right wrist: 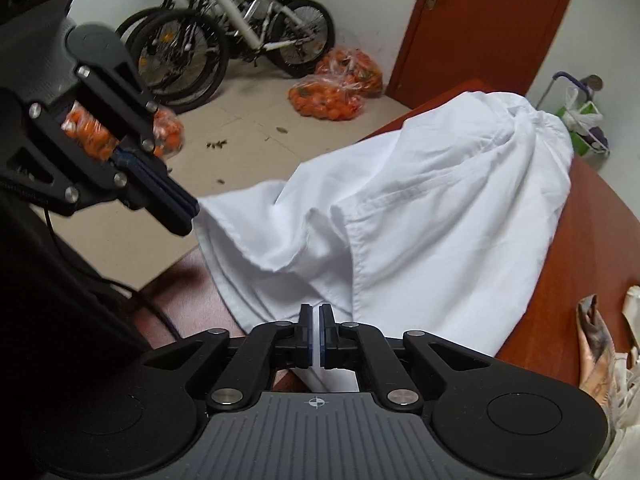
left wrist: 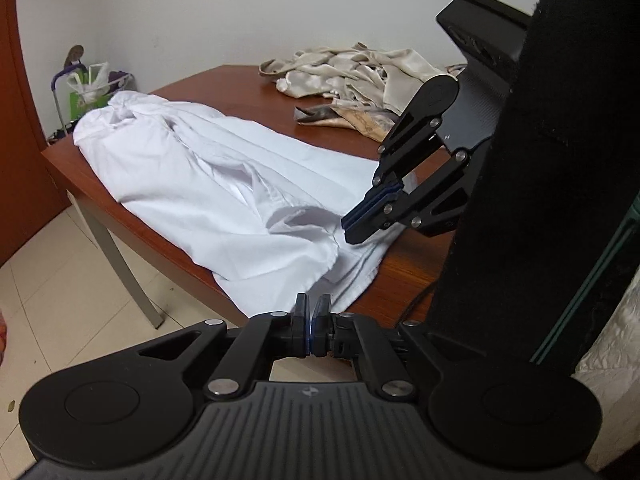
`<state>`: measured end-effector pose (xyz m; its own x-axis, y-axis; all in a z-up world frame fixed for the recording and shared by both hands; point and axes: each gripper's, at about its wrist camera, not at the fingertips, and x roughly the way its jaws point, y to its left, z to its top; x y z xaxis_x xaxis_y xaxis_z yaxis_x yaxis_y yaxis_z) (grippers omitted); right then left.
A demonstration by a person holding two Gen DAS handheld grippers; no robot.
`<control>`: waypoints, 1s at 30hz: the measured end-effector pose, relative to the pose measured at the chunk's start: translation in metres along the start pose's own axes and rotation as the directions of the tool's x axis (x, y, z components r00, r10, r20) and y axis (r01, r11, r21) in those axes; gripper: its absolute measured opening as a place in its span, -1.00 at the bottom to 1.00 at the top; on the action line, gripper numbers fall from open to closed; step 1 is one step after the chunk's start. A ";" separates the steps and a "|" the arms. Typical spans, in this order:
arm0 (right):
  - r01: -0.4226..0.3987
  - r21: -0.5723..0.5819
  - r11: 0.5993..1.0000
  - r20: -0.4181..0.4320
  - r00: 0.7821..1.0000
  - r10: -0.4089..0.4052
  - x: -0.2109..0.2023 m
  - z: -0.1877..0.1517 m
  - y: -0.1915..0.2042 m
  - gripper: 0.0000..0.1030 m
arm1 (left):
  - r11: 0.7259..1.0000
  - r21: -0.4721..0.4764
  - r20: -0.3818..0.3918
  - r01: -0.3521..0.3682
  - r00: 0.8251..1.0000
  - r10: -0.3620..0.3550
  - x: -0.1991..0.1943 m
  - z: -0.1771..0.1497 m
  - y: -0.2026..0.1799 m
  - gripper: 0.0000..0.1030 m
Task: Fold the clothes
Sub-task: 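Pinch the white shirt hem with the left gripper while the right gripper pinches the hem beside it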
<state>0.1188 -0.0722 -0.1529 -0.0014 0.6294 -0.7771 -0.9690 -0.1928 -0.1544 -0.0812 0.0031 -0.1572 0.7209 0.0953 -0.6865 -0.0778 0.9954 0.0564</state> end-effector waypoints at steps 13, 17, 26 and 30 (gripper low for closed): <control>0.079 0.286 0.955 0.083 0.991 -0.106 0.027 0.042 -0.016 0.00 | 0.988 0.077 0.001 -0.137 0.991 0.137 0.016 -0.004 -0.007 -0.19; 0.147 0.273 0.951 0.042 0.986 -0.164 0.040 0.045 -0.008 -0.40 | 0.973 0.137 0.008 -0.186 0.982 0.186 0.025 -0.006 -0.009 -0.40; 0.167 0.249 0.954 0.101 0.975 -0.197 -0.001 0.047 -0.017 -0.84 | 0.984 -0.153 0.063 -0.096 0.992 0.107 -0.003 -0.001 0.022 -0.92; 0.134 0.180 0.975 0.077 0.986 -0.149 0.002 0.045 -0.012 -0.84 | 0.934 -0.354 -0.004 -0.046 0.999 0.048 0.001 -0.014 0.041 -0.92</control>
<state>0.1189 -0.0350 -0.1252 0.1243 0.7073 -0.6959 -0.9890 0.0315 -0.1447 -0.0936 0.0438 -0.1657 0.7137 0.1426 -0.6858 -0.3496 0.9209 -0.1723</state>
